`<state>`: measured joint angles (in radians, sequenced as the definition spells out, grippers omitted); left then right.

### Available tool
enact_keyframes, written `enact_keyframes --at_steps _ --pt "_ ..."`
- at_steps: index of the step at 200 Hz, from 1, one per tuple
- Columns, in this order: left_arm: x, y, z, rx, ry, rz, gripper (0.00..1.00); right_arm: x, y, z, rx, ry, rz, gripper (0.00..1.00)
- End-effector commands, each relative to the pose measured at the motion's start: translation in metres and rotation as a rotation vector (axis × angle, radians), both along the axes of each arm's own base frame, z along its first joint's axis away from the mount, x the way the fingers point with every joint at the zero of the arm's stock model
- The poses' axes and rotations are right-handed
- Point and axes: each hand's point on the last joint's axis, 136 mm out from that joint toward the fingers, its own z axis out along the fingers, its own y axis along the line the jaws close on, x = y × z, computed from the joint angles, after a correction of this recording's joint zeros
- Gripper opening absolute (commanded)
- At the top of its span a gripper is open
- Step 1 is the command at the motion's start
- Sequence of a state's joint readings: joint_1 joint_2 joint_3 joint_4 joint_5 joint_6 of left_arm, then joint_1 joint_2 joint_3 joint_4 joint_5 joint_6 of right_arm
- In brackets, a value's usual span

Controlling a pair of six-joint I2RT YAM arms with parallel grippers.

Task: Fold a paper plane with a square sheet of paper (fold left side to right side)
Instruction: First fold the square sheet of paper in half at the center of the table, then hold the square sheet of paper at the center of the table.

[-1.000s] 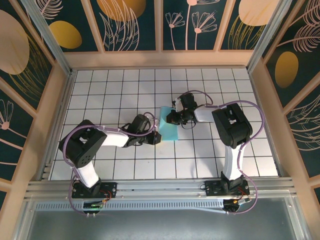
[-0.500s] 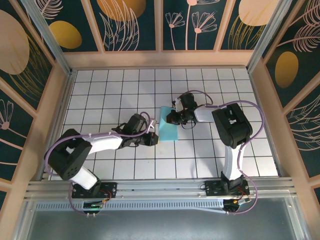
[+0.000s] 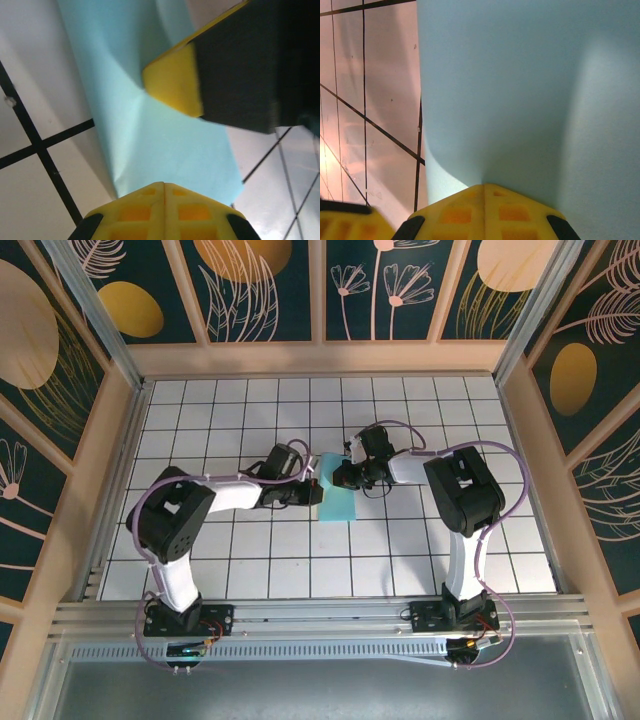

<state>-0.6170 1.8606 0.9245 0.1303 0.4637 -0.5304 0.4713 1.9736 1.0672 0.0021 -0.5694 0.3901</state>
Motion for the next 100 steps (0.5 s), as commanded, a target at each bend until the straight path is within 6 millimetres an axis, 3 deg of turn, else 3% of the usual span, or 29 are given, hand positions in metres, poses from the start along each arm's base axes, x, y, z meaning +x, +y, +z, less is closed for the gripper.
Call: enact_keyframes --at_steps 1,24,73,100 --pt "-0.005 -0.013 -0.005 0.005 0.008 -0.060 0.02 -0.015 -0.018 -0.035 -0.132 0.052 -0.011 0.00" --pt "-0.005 -0.022 -0.010 0.026 0.007 -0.074 0.02 -0.016 -0.017 -0.036 -0.132 0.054 -0.009 0.00" --pt "-0.014 -0.013 -0.033 0.109 0.034 -0.062 0.02 -0.015 -0.016 -0.035 -0.134 0.052 -0.004 0.00" --pt "-0.015 -0.012 -0.031 0.108 0.029 -0.052 0.02 -0.013 -0.015 -0.032 -0.132 0.046 -0.002 0.00"
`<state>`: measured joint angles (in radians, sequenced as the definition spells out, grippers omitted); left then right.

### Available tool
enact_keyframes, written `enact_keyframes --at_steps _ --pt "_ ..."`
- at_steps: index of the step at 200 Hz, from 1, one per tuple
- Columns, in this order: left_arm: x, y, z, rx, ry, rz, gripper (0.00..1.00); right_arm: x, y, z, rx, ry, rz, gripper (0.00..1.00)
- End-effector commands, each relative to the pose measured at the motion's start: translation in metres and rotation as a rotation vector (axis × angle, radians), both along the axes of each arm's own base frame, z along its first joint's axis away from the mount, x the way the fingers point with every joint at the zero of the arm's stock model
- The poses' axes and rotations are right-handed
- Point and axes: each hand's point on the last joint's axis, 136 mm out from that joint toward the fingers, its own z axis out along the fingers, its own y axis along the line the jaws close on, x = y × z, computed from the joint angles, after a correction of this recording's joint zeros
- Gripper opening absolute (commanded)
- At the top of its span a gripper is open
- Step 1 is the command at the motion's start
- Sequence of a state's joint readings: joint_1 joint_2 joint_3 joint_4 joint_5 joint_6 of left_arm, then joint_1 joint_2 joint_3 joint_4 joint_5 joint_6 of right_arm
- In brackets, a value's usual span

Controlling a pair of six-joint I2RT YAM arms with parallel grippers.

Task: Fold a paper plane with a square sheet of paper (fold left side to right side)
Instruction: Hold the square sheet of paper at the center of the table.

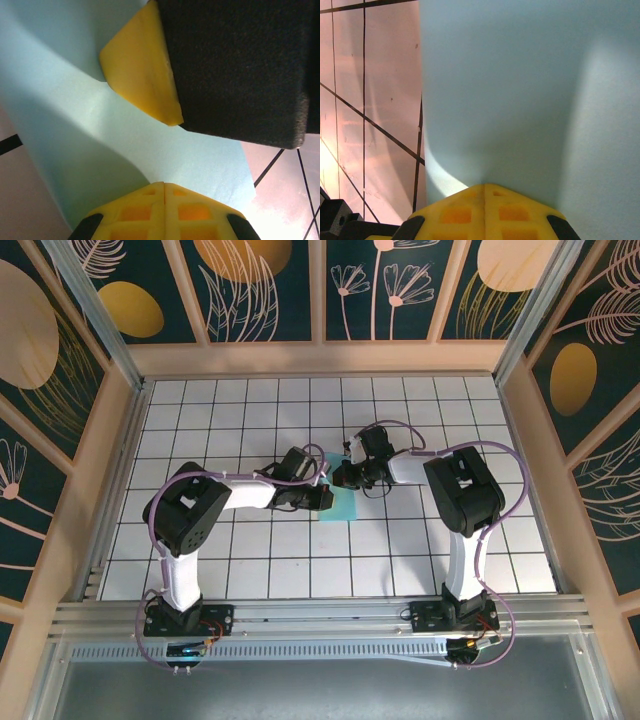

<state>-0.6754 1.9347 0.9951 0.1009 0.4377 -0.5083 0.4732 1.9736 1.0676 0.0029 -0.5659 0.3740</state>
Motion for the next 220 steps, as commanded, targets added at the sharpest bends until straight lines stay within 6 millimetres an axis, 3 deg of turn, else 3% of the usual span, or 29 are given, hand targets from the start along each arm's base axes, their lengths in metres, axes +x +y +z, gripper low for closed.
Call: enact_keyframes --at_steps 1,36,52,92,99,105,162,220 --pt "-0.009 0.011 -0.018 0.069 0.028 0.008 0.02 -0.012 -0.015 -0.032 -0.127 0.058 -0.014 0.00" --pt "-0.023 0.022 -0.032 0.095 0.060 0.018 0.02 -0.001 -0.010 -0.013 -0.092 0.023 -0.014 0.00" --pt "-0.026 0.024 -0.034 0.087 0.068 0.025 0.02 0.010 -0.008 0.008 -0.051 -0.015 -0.022 0.00" --pt "-0.027 0.023 -0.032 0.068 0.072 0.049 0.02 0.029 -0.019 0.064 0.015 -0.120 -0.066 0.14" --pt "-0.028 0.023 -0.032 0.068 0.075 0.050 0.02 0.027 -0.023 0.069 0.018 -0.125 -0.071 0.10" --pt "-0.028 0.022 -0.032 0.067 0.075 0.050 0.02 0.024 -0.026 0.073 0.020 -0.123 -0.072 0.01" --pt "-0.026 0.020 -0.028 0.068 0.063 0.047 0.01 -0.041 -0.026 0.072 0.085 -0.027 -0.022 0.00" --pt "-0.026 0.018 -0.028 0.067 0.065 0.040 0.02 -0.054 -0.017 0.033 0.049 0.037 -0.021 0.00"
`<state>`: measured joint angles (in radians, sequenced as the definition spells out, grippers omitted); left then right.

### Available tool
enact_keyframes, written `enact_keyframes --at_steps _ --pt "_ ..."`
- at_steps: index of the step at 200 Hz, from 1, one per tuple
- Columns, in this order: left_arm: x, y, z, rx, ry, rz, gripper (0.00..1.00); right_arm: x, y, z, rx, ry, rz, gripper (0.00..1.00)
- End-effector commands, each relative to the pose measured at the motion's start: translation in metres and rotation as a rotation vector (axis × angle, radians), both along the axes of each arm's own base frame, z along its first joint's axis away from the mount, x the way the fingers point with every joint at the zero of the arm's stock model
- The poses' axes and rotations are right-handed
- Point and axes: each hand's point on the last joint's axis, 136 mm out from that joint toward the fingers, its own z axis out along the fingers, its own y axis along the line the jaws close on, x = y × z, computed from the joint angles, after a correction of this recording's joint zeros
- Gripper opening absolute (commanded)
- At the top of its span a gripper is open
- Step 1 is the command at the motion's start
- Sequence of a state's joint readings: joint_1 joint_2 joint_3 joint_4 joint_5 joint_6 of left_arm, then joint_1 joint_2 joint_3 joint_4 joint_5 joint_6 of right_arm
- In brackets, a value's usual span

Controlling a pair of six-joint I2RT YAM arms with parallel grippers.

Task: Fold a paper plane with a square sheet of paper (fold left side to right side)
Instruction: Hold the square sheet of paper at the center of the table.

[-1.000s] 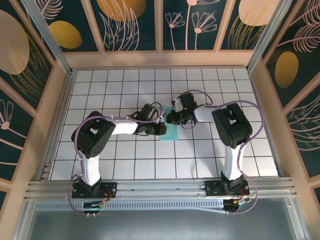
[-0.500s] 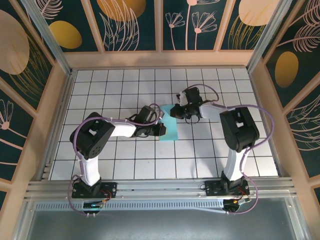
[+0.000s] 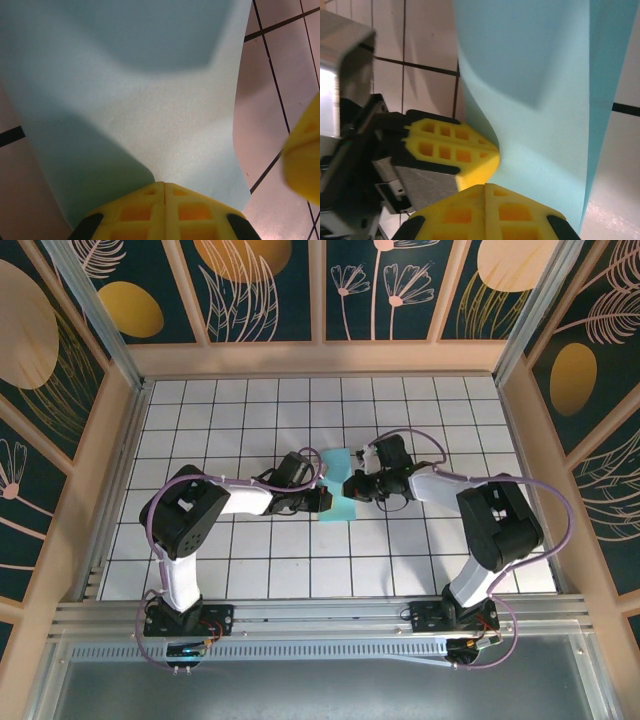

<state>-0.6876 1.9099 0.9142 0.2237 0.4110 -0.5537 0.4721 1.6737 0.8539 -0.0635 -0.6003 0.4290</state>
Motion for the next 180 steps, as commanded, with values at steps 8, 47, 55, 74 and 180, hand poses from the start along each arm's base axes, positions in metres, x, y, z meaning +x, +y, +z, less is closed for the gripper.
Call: enact_keyframes --at_steps 8,47,55,74,180 --pt "-0.023 0.018 -0.028 0.100 0.102 0.004 0.02 0.003 0.007 -0.015 -0.013 0.010 0.003 0.00" --pt "-0.019 0.011 -0.016 0.057 0.093 0.009 0.02 -0.004 -0.005 -0.043 -0.112 0.056 -0.008 0.00" --pt "-0.017 0.009 -0.012 0.049 0.089 0.011 0.02 -0.006 -0.008 -0.048 -0.133 0.063 -0.009 0.00" --pt "-0.012 0.004 -0.002 0.028 0.081 0.020 0.03 -0.011 -0.014 -0.058 -0.168 0.079 -0.005 0.00" --pt "0.032 -0.004 0.034 -0.100 0.033 0.049 0.04 -0.021 -0.034 -0.089 -0.298 0.121 0.010 0.00"
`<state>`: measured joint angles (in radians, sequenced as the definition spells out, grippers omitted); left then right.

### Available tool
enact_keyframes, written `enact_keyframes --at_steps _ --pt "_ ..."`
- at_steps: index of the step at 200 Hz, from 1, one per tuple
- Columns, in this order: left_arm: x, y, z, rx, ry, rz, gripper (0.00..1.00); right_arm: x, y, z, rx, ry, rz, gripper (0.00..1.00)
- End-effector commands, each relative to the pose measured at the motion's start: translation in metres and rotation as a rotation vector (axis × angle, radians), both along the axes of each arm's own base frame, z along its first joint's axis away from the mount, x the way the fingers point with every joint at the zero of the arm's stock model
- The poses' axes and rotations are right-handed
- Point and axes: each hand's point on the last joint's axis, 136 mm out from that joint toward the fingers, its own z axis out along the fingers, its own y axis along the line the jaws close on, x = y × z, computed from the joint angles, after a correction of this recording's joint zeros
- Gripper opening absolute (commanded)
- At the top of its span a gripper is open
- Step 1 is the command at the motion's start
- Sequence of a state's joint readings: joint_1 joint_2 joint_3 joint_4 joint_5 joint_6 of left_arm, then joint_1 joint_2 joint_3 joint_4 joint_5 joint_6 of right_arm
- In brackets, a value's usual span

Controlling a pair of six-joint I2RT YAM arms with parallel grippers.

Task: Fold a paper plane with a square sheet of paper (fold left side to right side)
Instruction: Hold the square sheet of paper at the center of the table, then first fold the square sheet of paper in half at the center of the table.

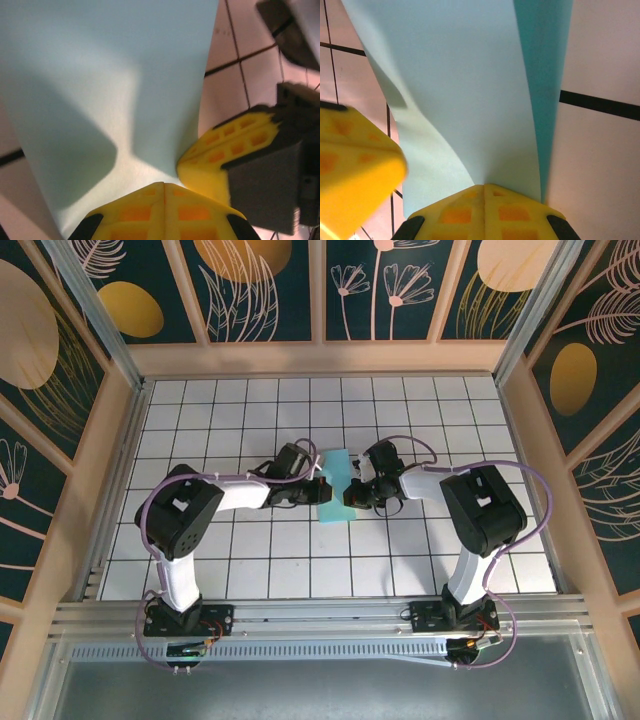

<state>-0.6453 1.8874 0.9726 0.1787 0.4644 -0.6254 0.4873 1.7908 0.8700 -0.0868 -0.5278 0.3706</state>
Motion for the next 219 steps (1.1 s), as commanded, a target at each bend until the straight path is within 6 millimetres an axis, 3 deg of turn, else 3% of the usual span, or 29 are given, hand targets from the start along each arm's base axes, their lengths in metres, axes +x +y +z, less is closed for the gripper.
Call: enact_keyframes --at_steps 1,57,133,219 --pt "0.014 -0.003 0.008 -0.030 -0.015 -0.004 0.04 -0.018 -0.027 -0.044 -0.179 0.077 -0.012 0.00" --pt "0.029 0.006 -0.009 0.001 -0.015 0.020 0.04 -0.021 -0.031 -0.050 -0.200 0.087 -0.014 0.00" --pt "0.032 0.015 -0.030 0.048 -0.003 0.052 0.04 -0.020 -0.040 -0.056 -0.261 0.089 -0.013 0.00" --pt "0.045 0.033 -0.033 0.079 -0.017 0.115 0.04 -0.024 -0.048 -0.062 -0.297 0.093 -0.015 0.00"
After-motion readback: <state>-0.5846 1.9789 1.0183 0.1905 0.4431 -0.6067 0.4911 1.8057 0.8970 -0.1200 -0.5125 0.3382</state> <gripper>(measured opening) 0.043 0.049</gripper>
